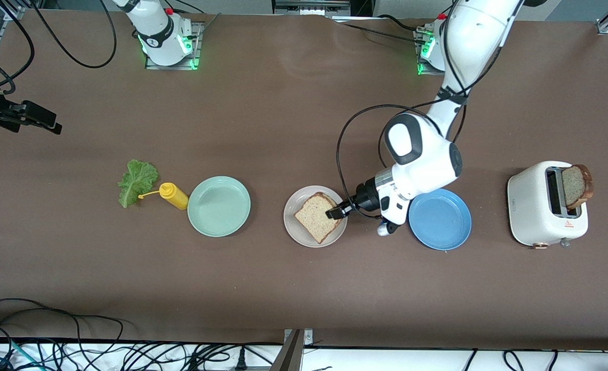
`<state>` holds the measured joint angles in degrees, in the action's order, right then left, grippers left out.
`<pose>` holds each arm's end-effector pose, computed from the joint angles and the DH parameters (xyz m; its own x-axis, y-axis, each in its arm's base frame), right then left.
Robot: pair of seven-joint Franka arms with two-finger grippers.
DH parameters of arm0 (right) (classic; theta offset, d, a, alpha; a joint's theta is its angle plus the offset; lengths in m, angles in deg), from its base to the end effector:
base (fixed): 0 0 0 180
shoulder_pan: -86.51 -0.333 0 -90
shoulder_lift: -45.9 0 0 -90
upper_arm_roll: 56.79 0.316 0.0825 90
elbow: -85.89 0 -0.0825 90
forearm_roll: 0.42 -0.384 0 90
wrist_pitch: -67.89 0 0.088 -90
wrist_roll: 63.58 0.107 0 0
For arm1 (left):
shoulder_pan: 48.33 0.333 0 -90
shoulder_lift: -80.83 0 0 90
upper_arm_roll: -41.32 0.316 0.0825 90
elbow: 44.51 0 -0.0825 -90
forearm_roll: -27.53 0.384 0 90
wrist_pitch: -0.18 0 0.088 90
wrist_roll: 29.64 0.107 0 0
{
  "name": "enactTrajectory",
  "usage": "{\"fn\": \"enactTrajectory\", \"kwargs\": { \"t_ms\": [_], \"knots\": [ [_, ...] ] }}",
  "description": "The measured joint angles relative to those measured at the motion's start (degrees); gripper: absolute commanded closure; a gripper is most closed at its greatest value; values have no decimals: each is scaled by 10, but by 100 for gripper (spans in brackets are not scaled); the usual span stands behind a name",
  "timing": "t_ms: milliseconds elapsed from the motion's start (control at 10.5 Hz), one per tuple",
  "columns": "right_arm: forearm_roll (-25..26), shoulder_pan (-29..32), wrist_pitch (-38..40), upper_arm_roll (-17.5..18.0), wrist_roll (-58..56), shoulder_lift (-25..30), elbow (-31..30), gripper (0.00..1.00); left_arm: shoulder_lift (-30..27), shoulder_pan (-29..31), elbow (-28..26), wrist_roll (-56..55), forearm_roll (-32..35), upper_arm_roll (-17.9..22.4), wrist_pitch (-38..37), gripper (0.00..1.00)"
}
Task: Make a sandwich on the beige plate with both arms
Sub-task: 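Lower the bread onto the beige plate and open the left gripper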
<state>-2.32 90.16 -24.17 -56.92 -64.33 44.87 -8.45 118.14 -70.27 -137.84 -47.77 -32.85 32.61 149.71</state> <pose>0.5589 -0.0335 0.5818 0.9969 -0.0539 -0.0573 -0.0559 -0.9979 -0.0337 0.6309 -0.3334 0.2683 0.8050 0.5186 -0.2880 0.5626 -0.5135 0.6479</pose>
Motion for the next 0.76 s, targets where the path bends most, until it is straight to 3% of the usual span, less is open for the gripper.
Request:
{"fn": "enactTrajectory", "kwargs": {
  "t_ms": [190,761],
  "knots": [
    [0,0,0,0,0,0,0,0,21,-4,0,-1,-6,-19,36,100],
    [0,0,0,0,0,0,0,0,36,-15,2,-2,-18,-20,61,100]
  ]
}}
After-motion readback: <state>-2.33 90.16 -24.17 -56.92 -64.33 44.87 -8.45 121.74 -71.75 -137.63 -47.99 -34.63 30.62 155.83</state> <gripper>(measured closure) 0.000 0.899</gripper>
